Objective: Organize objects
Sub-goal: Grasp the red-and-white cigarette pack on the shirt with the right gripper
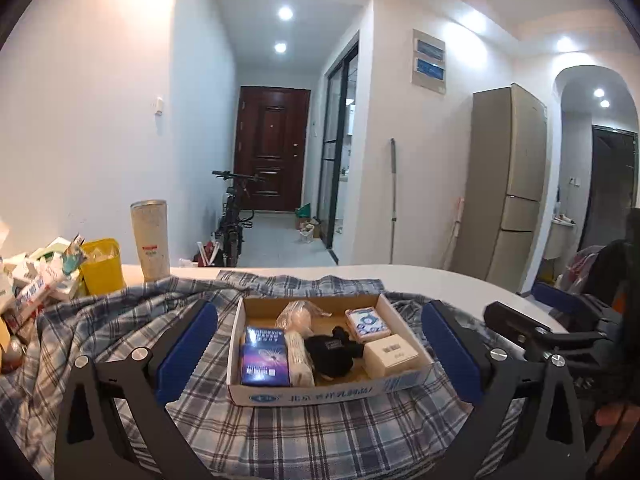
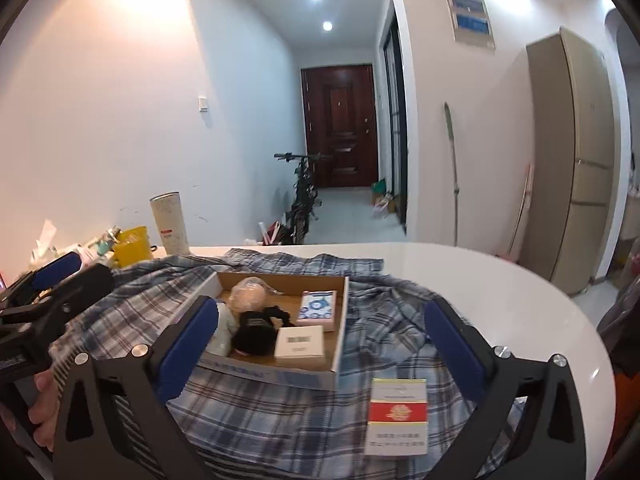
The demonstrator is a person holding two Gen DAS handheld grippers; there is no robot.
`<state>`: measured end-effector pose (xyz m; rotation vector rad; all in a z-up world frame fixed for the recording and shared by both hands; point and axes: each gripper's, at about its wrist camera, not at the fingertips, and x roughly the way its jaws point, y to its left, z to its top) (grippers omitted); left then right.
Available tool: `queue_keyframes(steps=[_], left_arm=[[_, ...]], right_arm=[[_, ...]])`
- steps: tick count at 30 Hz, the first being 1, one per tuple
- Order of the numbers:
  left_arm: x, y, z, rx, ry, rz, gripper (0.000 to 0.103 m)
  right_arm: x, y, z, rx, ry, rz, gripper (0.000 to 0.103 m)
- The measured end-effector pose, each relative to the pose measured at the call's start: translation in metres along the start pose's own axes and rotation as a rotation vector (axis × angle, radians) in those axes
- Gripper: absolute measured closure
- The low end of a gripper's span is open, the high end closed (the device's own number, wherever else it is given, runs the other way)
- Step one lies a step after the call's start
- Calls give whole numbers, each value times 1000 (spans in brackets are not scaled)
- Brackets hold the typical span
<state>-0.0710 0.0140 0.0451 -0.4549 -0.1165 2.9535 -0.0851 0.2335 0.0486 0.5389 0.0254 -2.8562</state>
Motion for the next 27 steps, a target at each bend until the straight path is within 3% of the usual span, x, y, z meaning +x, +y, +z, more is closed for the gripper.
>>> queue_keyframes(steps=[6, 9, 21, 27], left_arm=[[21, -1, -28, 34, 33, 44, 0], [25, -3, -33, 33, 59, 23, 0], [29, -5, -37, 29, 79, 35, 0], [42, 0, -40, 13, 131, 57, 0]], right_arm=[[26, 2, -24, -48, 39, -26, 0], [34, -2, -29, -46, 73, -24, 0], [36, -8, -33, -10, 104, -9, 0], [39, -19, -34, 41, 149, -24, 0]])
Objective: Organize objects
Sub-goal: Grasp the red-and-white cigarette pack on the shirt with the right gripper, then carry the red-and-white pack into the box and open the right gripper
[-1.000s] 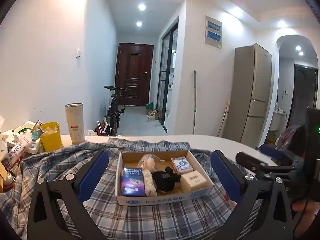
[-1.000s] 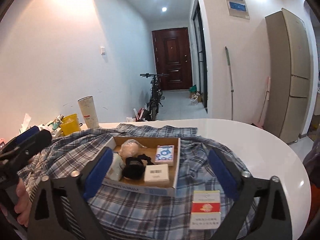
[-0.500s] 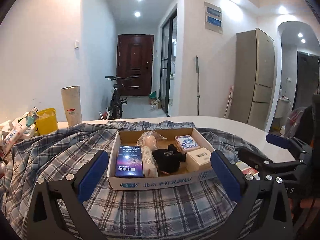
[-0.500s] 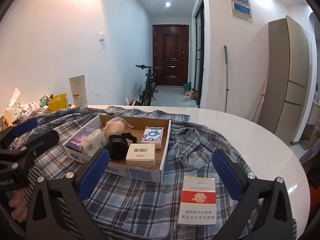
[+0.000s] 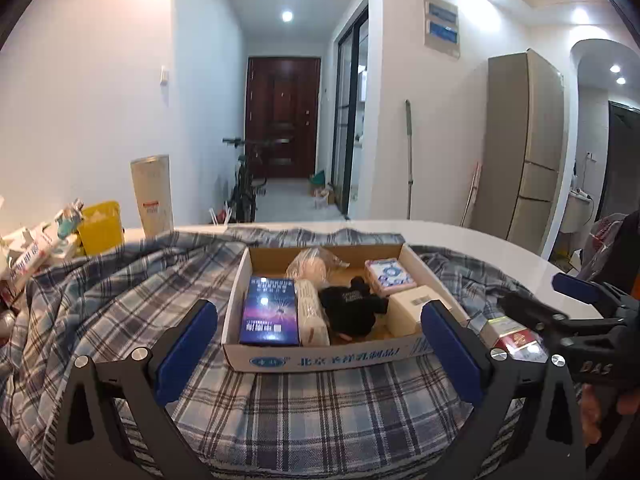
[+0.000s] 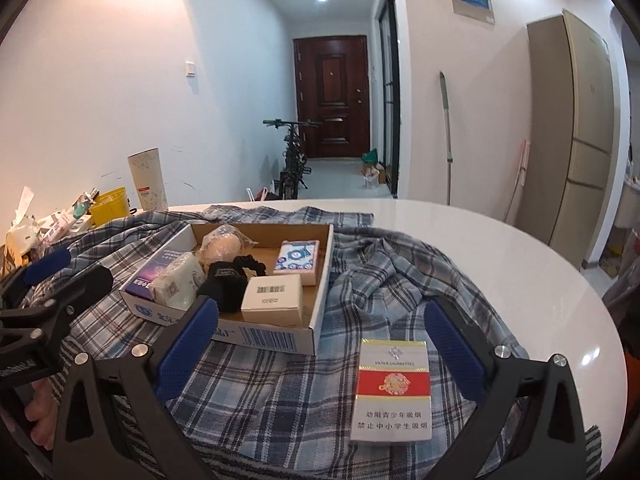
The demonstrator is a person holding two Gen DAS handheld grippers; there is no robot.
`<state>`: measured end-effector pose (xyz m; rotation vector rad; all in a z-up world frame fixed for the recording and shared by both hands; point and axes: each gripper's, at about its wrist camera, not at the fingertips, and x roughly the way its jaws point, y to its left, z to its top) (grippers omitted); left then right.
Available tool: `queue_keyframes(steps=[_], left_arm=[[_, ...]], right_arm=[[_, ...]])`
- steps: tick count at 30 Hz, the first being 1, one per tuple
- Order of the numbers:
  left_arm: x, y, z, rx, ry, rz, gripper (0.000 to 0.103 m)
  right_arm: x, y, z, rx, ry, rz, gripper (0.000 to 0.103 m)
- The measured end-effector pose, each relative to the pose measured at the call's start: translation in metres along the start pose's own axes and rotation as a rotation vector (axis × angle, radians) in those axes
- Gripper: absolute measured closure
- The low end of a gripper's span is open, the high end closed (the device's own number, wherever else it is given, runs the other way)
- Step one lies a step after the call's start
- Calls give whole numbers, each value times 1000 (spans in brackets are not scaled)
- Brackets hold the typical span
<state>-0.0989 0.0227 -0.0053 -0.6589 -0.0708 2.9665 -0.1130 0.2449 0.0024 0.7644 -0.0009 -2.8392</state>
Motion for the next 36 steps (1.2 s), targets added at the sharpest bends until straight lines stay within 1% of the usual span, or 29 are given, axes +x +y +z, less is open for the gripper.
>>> queue_keyframes(steps=[3, 6, 12, 15, 20, 21, 22, 23, 25, 26, 27, 28, 30, 36], left_arm=[[8, 7, -1, -31, 37, 3, 0], [12, 14, -2, -65, 58, 7, 0], [12, 9, -3, -40, 65, 13, 0], [13, 10, -3, -45, 74, 21, 0], [15, 10, -4, -45, 88, 25, 0], [15, 10, -4, -44, 90, 25, 0], [16, 10, -4, -45, 92, 26, 0], [16, 10, -4, -45, 93, 26, 0], [17, 11, -4, -46, 98, 25, 0], [18, 11, -4, -47, 102, 26, 0], [19, 11, -4, -48, 105, 28, 0], [19, 12, -4, -50, 109, 32, 0], [19, 12, -4, -54, 111, 33, 0], [17, 12, -4, -54, 98, 38, 0]], right_arm=[[2, -8, -1, 30, 41, -24, 0], [9, -16, -5, 45, 105, -46, 0], [33, -32, -18, 96, 238, -88, 0], [46, -35, -23, 113, 300, -88, 0], [55, -32, -29, 90, 353, -105, 1], [57, -32, -30, 86, 364, -107, 3], [59, -31, -31, 83, 372, -109, 9], [61, -31, -32, 80, 384, -114, 12], [66, -30, -34, 76, 411, -121, 25], [68, -31, -35, 75, 421, -122, 30], [69, -31, -36, 76, 428, -123, 43], [69, -32, -37, 78, 434, -124, 48], [66, -33, -37, 84, 422, -111, 48], [41, -40, -28, 131, 280, -107, 48]])
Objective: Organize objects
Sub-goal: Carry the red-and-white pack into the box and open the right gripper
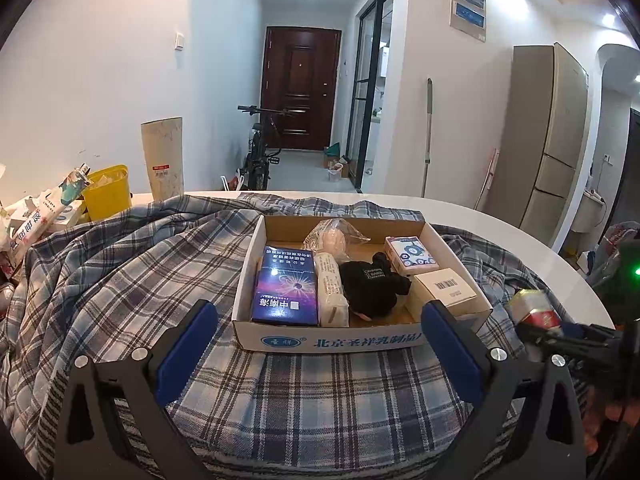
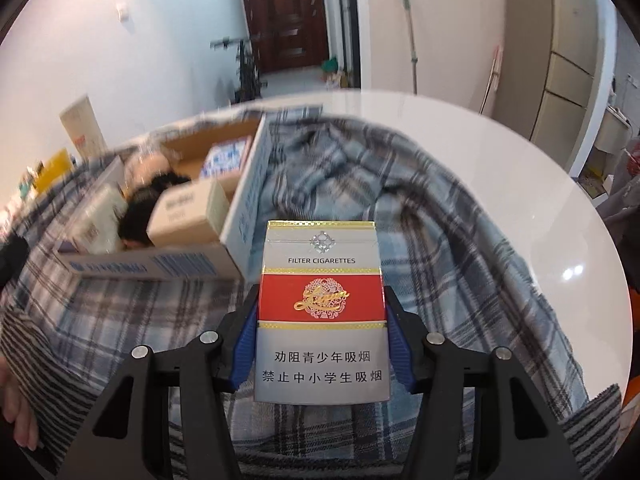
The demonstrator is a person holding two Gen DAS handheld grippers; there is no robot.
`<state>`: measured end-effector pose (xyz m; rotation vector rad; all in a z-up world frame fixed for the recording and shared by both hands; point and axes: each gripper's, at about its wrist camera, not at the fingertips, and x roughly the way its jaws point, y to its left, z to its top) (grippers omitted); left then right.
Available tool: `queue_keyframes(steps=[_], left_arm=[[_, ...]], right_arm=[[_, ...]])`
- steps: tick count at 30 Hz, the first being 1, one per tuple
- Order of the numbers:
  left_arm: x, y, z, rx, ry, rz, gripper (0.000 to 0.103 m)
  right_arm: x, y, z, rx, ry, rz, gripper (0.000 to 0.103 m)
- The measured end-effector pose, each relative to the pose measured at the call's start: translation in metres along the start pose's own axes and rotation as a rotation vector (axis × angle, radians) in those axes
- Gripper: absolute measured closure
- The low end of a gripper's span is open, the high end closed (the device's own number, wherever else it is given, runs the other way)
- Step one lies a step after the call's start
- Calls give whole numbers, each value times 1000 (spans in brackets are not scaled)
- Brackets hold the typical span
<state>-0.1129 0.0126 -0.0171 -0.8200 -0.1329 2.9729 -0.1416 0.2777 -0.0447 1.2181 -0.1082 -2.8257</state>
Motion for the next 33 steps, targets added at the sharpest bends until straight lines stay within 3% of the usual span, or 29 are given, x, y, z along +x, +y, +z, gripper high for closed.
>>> queue_keyframes(steps=[5, 9, 12, 16, 20, 24, 27, 33], left_arm=[[-1, 1, 5, 15, 2, 0, 0], [-8, 6, 28, 55, -23, 21, 0], [-10, 9, 50, 66, -15, -5, 0], [-9, 8, 67, 96, -84, 23, 0], [9, 10, 62, 96, -84, 31, 0], [35, 18, 48, 74, -32, 17, 0], [53, 27, 41, 46, 30, 17, 0], [65, 38, 39, 15, 43, 27, 0]], right_arm=[[-25, 3, 7, 0, -108, -1, 48], [-40, 13, 24, -23, -100, 59, 48], [-51, 22, 44, -41, -116, 106, 48], [-55, 42, 72, -90, -141, 113, 48], [-38, 68, 91, -139, -109, 131, 48], [-7, 91, 101, -175, -72, 143, 48], [20, 104, 108, -174, -39, 152, 48], [67, 114, 110, -168, 6, 137, 48]])
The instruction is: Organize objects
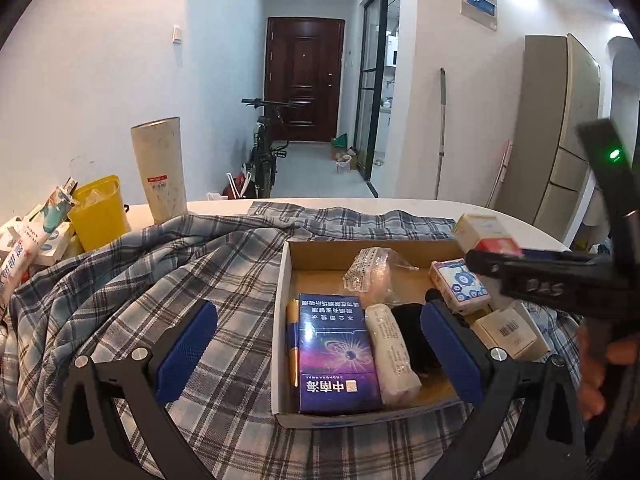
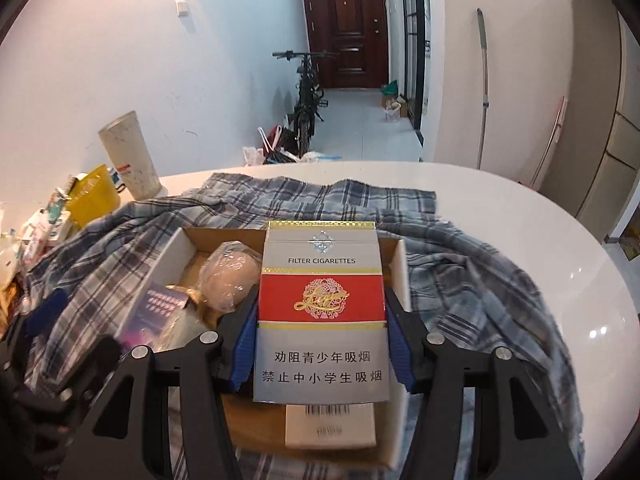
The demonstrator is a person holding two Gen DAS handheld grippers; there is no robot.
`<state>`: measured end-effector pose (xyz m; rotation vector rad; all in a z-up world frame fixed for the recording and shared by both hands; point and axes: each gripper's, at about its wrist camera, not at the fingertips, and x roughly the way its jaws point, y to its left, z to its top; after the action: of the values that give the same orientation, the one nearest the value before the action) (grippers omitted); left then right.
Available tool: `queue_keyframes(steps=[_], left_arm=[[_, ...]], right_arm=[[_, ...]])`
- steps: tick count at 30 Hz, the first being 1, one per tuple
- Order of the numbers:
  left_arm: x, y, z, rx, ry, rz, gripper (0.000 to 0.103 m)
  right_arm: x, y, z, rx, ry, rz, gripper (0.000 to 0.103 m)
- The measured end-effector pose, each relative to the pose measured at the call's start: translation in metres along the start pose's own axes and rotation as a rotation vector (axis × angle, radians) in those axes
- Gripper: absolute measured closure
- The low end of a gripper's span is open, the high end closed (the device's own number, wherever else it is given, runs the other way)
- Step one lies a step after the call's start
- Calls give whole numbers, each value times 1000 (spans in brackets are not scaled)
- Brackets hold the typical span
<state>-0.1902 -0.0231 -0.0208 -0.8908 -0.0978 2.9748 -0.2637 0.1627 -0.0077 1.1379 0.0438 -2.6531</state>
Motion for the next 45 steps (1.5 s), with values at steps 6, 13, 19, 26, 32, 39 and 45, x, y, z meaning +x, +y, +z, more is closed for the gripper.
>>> queue_keyframes(steps=[6, 13, 19, 26, 32, 39, 45], left_arm=[[4, 3, -1, -16, 19, -14, 0], [2, 2, -2, -12, 10, -7, 0], [-10, 4, 1, -28, -3, -4, 0], [-67, 6, 18, -56, -80, -80, 0], [-105, -1, 24, -43, -146, -109, 0], [-132, -20, 8, 19, -207, -85, 0], [-157, -34, 5, 50, -266, -99, 0]], right_arm=[[24, -3, -6, 10, 50, -9, 48], [20, -7, -6, 19, 34, -1, 29], [-5, -9, -2, 39, -31, -14, 18], [-70, -8, -14, 28, -163, 2, 8], [-129, 1, -34, -46, -310, -51, 5], [-182, 5, -64, -62, -469, -77, 0], [-199, 5, -71, -66, -481, -52, 0]])
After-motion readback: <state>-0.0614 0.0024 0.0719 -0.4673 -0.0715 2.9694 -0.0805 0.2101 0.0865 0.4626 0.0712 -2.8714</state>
